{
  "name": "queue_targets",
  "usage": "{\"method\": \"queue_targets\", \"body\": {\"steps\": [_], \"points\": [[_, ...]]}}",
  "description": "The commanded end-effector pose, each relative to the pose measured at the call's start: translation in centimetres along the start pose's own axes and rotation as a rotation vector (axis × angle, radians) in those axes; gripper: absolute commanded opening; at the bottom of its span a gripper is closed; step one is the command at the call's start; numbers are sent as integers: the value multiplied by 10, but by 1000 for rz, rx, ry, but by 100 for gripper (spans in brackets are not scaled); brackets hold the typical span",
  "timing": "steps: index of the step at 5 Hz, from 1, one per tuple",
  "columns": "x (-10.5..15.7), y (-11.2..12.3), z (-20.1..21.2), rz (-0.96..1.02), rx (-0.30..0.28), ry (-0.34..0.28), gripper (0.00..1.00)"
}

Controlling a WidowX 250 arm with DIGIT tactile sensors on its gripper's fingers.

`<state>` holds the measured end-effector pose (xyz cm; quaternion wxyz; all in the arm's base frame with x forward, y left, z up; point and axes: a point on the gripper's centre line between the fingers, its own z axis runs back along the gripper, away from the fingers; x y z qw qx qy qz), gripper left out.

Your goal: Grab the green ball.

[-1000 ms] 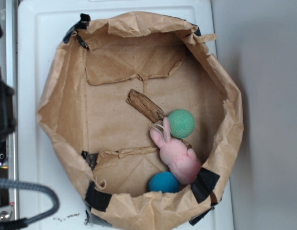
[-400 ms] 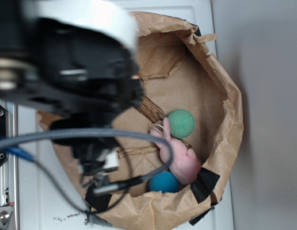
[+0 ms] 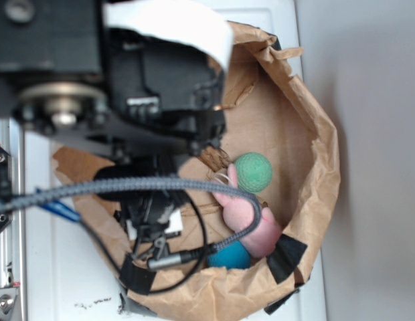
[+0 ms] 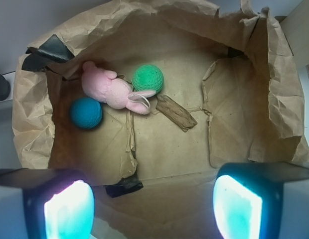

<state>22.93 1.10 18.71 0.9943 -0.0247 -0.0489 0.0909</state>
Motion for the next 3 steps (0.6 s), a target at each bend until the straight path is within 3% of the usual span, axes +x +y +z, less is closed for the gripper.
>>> {"method": "queue_targets", "body": {"steps": [1, 2, 3], "points": [[7, 6, 15, 25, -3, -52, 100], [51, 2, -38, 85, 60, -110, 100], [91, 1, -56, 139, 85, -112, 100]]}}
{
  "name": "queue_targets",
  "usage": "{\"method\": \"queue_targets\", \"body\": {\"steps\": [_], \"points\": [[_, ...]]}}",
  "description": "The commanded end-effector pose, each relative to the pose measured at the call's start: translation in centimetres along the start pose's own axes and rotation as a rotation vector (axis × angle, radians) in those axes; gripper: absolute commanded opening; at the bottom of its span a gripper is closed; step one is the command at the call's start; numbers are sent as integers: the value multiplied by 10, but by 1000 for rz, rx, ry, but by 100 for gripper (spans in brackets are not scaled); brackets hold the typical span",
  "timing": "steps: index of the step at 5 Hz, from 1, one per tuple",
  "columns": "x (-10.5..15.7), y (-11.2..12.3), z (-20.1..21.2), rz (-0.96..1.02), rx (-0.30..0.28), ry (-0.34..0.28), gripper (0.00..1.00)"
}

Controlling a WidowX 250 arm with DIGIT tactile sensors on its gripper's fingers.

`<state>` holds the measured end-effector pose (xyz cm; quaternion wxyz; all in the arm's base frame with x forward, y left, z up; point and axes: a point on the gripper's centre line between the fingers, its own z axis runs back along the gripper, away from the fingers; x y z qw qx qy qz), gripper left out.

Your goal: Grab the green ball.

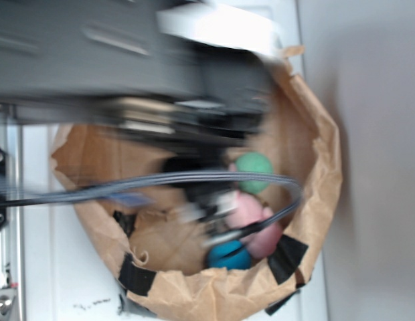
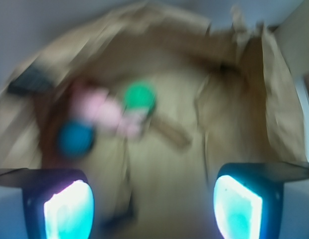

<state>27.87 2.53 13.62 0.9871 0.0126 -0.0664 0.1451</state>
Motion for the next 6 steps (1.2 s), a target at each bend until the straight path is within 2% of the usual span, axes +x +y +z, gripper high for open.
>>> {"method": "queue_targets", "body": {"steps": [1, 2, 3, 4, 6], "points": [[54, -12, -4, 53, -20, -80, 100], [40, -4, 11, 0, -64, -127, 100], [1, 23, 43, -23, -118, -128, 100], [1, 36, 33, 29, -84, -110, 100], [4, 38, 1, 102, -23, -89, 100]]}}
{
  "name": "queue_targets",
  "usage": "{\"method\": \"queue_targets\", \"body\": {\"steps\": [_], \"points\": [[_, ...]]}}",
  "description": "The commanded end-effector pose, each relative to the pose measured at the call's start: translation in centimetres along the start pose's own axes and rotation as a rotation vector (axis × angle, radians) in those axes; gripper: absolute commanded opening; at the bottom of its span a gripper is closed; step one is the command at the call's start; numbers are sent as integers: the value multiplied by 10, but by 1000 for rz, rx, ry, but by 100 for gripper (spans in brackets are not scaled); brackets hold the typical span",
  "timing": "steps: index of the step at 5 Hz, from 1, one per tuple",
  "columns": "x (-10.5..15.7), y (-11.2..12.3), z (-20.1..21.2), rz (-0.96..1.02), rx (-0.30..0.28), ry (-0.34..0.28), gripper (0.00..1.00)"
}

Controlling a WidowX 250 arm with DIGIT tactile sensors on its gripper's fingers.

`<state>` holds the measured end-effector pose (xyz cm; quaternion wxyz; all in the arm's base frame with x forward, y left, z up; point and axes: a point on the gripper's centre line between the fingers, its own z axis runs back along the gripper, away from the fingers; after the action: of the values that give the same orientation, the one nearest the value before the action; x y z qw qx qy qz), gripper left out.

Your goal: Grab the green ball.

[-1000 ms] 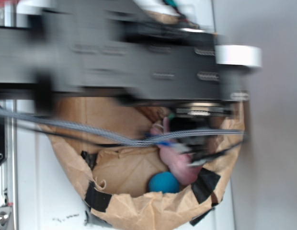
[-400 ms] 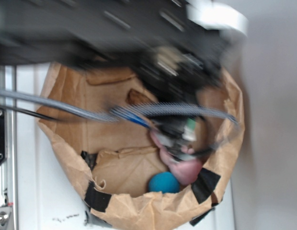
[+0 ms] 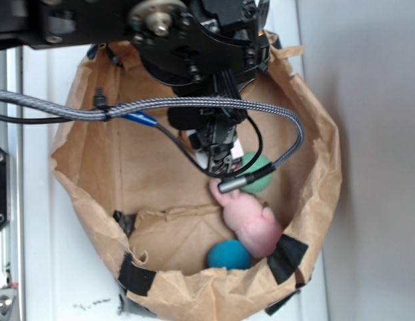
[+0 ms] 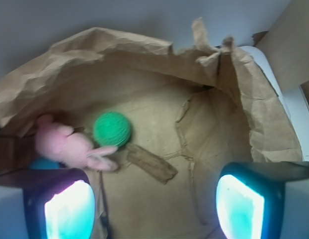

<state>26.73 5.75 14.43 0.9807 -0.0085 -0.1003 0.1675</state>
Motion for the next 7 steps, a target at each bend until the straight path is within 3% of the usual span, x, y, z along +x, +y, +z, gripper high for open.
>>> {"method": "queue_targets", "body": {"steps": [1, 4, 6, 7], "points": [[9, 1, -20, 99, 52, -43, 100], [21, -8, -40, 250, 52, -58, 100], [7, -20, -34, 134, -27, -77, 100], [8, -29, -41, 134, -32, -76, 100]]}}
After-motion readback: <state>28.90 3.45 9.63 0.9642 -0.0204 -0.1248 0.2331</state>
